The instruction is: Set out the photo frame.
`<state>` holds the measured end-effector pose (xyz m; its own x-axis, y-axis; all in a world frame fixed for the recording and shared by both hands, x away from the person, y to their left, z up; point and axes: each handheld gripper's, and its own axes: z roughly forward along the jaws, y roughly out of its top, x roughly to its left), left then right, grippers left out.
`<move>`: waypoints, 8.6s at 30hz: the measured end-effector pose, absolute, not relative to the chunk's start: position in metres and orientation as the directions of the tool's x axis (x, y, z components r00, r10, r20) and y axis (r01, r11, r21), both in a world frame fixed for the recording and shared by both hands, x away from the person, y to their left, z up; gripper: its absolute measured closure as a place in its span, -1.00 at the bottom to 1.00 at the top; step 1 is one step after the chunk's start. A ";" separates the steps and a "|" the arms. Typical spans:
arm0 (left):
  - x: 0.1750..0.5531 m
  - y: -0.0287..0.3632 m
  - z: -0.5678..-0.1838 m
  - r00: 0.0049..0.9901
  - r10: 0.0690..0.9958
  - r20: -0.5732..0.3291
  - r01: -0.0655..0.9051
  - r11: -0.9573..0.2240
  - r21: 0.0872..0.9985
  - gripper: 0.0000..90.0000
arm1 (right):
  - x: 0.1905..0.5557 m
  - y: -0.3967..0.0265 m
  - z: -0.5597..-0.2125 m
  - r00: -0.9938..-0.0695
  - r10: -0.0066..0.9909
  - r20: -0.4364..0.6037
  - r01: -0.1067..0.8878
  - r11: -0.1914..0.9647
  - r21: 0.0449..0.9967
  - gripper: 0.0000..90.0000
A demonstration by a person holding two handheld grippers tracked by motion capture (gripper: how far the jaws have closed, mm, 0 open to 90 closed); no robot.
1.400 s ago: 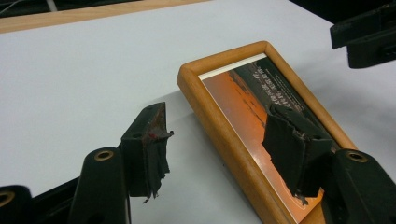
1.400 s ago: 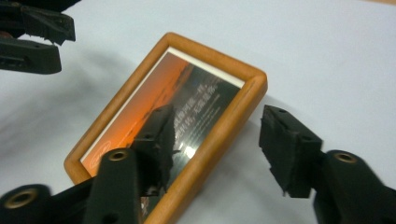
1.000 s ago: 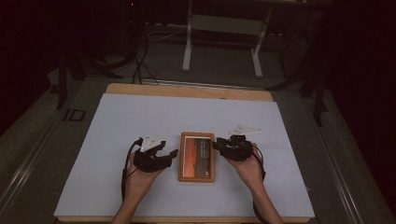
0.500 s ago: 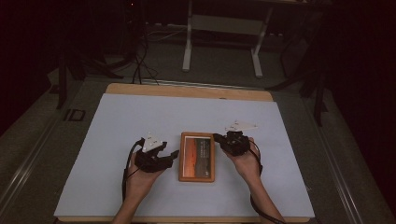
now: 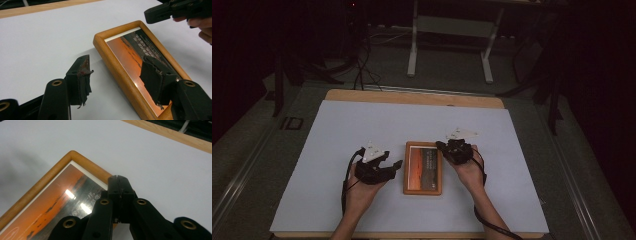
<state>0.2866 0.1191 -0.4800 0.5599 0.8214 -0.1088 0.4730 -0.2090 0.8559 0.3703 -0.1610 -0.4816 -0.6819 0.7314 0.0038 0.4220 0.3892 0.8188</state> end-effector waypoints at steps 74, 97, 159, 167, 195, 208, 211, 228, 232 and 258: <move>0.283 0.107 -0.481 0.594 0.792 -0.141 0.489 -0.217 0.845 -0.09 | 0.395 -0.179 -0.520 -0.589 0.803 0.089 0.559 0.326 0.762 1.00; 0.276 0.076 -0.487 0.675 0.707 -0.212 0.514 -0.244 0.822 -0.24 | 0.394 -0.179 -0.521 -0.586 0.805 0.095 0.558 0.317 0.767 1.00; 0.291 0.037 -0.497 0.649 0.669 -0.361 0.629 -0.206 0.750 0.23 | 0.368 -0.196 -0.477 -0.652 0.757 0.028 0.449 0.357 0.819 0.73; 0.282 0.025 -0.491 0.677 0.670 -0.306 0.586 -0.238 0.775 0.35 | 0.352 -0.201 -0.457 -0.670 0.743 0.002 0.409 0.367 0.836 0.63; 0.257 -0.018 -0.480 0.808 0.585 -0.076 0.374 -0.409 0.833 0.52 | 0.301 -0.245 -0.424 -0.632 0.767 -0.109 0.304 0.376 0.875 1.00; 0.256 -0.019 -0.487 0.823 0.562 -0.082 0.359 -0.404 0.842 0.40 | 0.295 -0.262 -0.439 -0.618 0.780 -0.100 0.345 0.383 0.857 1.00; 0.256 -0.019 -0.494 0.820 0.565 -0.096 0.378 -0.409 0.831 0.28 | 0.294 -0.263 -0.440 -0.621 0.778 -0.094 0.344 0.379 0.859 1.00; 0.259 -0.025 -0.523 0.817 0.565 -0.119 0.407 -0.417 0.813 0.30 | 0.295 -0.267 -0.442 -0.623 0.780 -0.063 0.349 0.349 0.870 1.00; 0.260 -0.026 -0.525 0.810 0.573 -0.124 0.409 -0.400 0.820 0.41 | 0.295 -0.267 -0.442 -0.623 0.779 -0.061 0.349 0.347 0.871 1.00; 0.274 -0.025 -0.497 0.838 0.546 -0.020 0.328 -0.475 0.817 0.53 | 0.292 -0.274 -0.433 -0.610 0.788 -0.080 0.316 0.335 0.888 1.00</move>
<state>0.2740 -0.0252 -0.4974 0.8378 0.5456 -0.0195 0.3281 -0.4746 0.8168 0.2920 -0.2740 -0.4329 -0.6103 0.7881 -0.0801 0.3161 0.3349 0.8876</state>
